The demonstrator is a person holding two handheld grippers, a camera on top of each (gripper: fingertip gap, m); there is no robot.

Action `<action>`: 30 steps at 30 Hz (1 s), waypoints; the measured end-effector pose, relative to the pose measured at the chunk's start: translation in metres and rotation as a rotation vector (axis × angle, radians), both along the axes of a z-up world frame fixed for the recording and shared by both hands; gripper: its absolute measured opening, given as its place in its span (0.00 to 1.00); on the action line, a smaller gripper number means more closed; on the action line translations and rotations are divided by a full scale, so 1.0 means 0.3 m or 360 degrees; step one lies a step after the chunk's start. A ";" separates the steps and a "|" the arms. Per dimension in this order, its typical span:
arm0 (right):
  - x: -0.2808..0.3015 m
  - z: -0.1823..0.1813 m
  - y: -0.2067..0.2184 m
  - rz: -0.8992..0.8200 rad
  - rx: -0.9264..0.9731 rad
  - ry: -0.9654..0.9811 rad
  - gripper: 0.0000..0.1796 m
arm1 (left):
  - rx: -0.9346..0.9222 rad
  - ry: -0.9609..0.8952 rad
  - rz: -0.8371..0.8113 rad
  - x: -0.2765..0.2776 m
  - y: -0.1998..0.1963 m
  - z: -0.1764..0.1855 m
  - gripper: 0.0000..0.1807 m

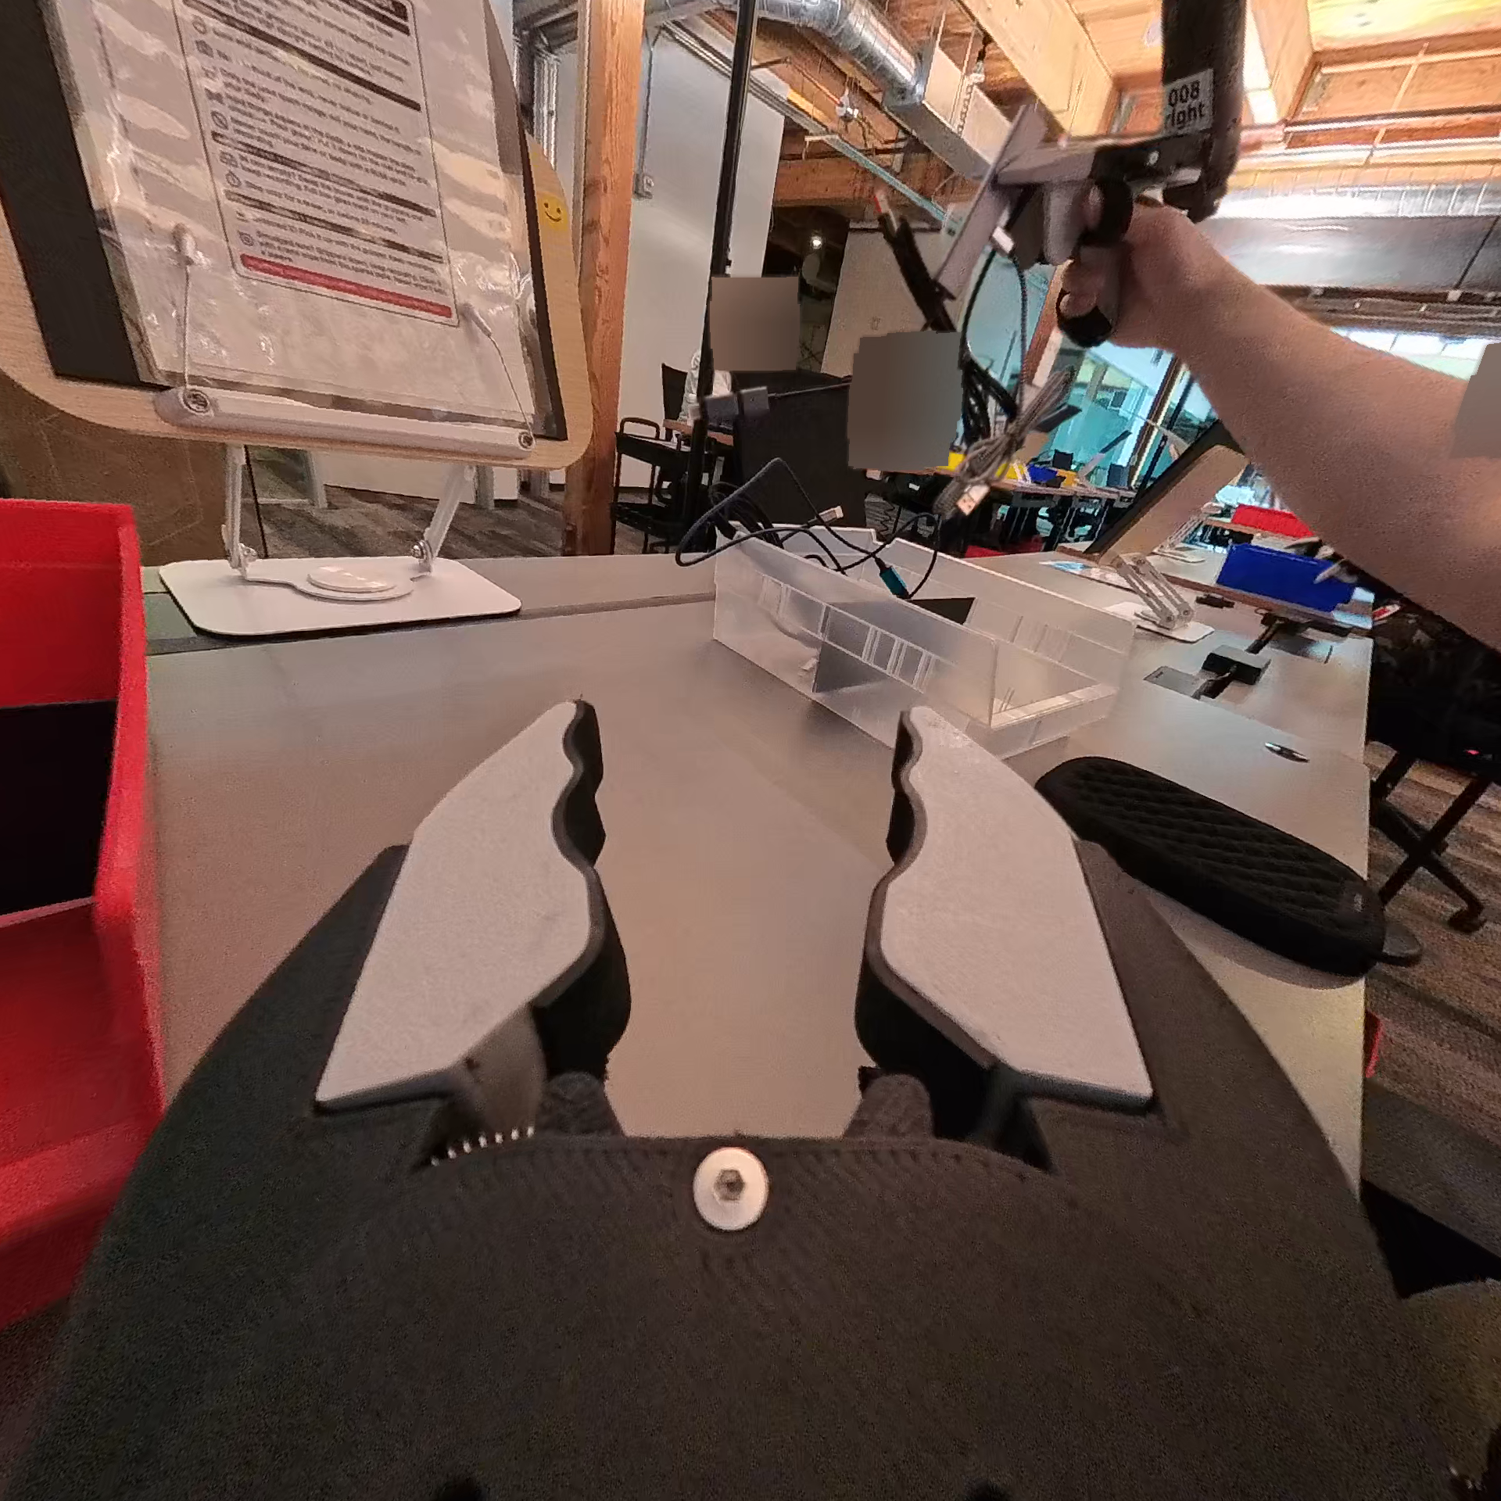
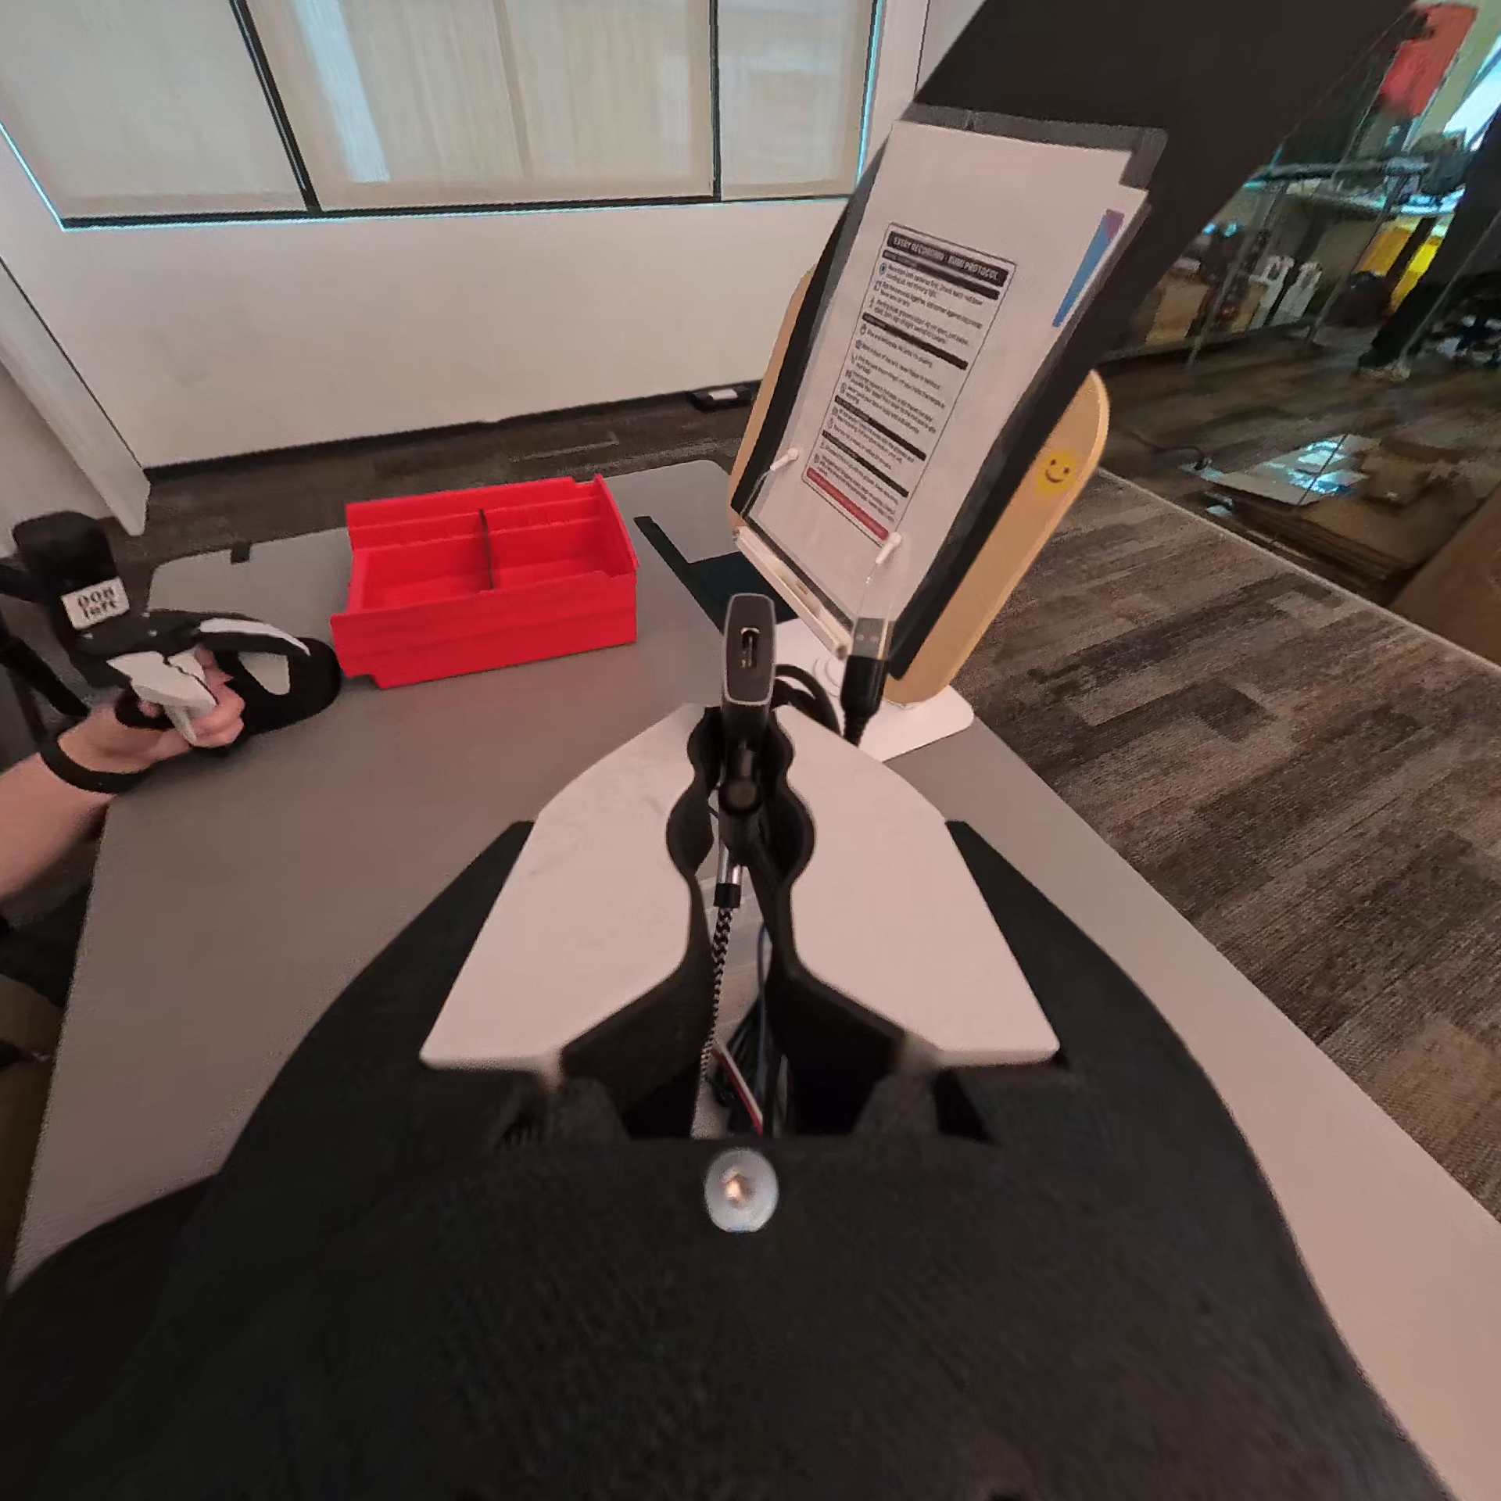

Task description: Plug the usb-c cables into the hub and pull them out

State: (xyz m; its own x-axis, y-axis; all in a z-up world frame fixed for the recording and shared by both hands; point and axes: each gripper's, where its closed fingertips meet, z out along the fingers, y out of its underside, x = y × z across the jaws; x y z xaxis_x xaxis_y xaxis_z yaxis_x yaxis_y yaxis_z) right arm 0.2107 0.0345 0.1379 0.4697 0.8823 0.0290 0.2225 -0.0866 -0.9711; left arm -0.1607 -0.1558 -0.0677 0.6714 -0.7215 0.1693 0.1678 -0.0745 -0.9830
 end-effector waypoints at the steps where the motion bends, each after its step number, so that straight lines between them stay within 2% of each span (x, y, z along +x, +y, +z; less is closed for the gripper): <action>1: 0.011 -0.020 0.007 -0.0003 0.0006 0.0003 0.05 | 0.0001 0.0007 0.0003 0.000 0.000 -0.001 0.38; 8: -0.007 -0.213 0.093 -0.0012 -0.0148 -0.0053 0.05 | -0.0041 0.0007 0.0008 -0.003 0.012 -0.018 0.38; 15: -0.101 -0.260 0.132 0.0073 -0.0172 -0.0068 0.05 | -0.0063 0.0063 0.0016 0.005 0.021 -0.038 0.38; 18: -0.121 -0.390 0.132 0.0108 -0.0363 -0.0249 0.05 | -0.0058 0.0057 0.0020 0.002 0.020 -0.036 0.38; 24: -0.079 -0.616 0.158 -0.0022 -0.0696 -0.0499 0.06 | -0.0068 0.0066 0.0006 0.008 0.018 -0.041 0.38; 30: -0.127 -0.732 0.149 0.0012 -0.0832 -0.0674 0.06 | -0.0068 0.0084 0.0002 0.013 0.017 -0.045 0.38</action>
